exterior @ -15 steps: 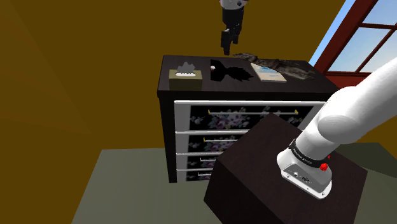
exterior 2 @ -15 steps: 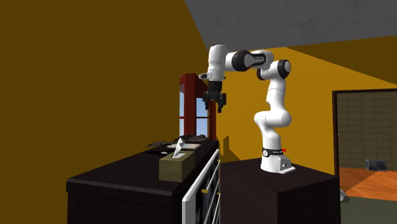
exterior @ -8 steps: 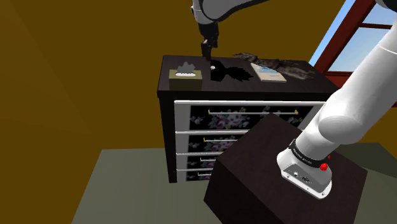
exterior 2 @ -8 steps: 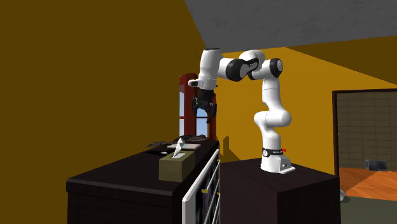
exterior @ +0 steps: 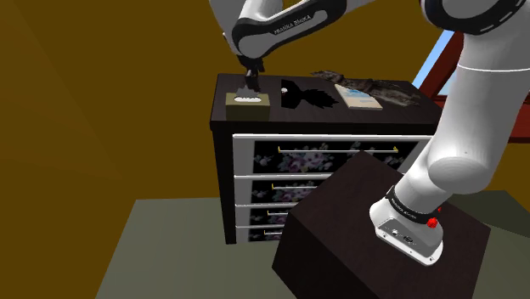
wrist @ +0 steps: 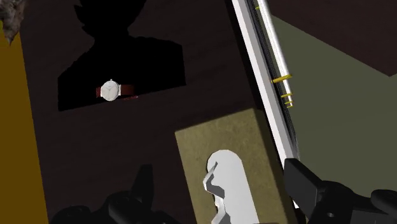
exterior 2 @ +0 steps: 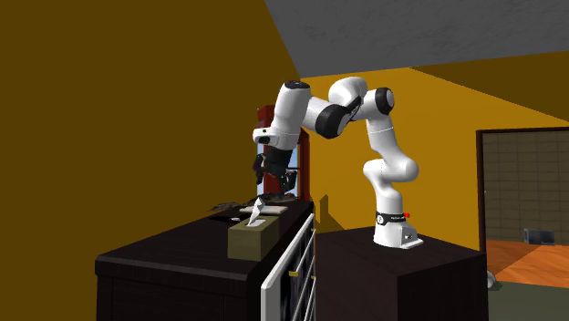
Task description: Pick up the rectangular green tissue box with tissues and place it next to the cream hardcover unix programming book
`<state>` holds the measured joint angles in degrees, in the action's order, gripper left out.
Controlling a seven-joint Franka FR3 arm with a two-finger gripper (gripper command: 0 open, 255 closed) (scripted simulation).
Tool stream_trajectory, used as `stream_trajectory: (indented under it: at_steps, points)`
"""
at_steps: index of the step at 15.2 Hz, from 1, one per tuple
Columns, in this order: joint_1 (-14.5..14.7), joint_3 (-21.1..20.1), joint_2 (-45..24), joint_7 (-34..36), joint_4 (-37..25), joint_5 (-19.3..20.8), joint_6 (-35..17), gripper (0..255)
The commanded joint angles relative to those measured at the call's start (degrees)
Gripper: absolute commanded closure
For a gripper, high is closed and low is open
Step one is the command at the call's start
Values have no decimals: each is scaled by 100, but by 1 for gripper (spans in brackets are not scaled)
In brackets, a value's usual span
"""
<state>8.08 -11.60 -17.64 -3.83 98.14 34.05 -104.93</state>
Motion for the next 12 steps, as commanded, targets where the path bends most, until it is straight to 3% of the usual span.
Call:
stream_trajectory:
  at_steps: [1, 2, 12]
  points:
    - [146, 5, -441, -18, -393, 312, 61, 0]
    - [212, 17, -643, -31, -571, 442, 81, 0]
    - [62, 122, -752, 53, -249, 564, -392, 0]
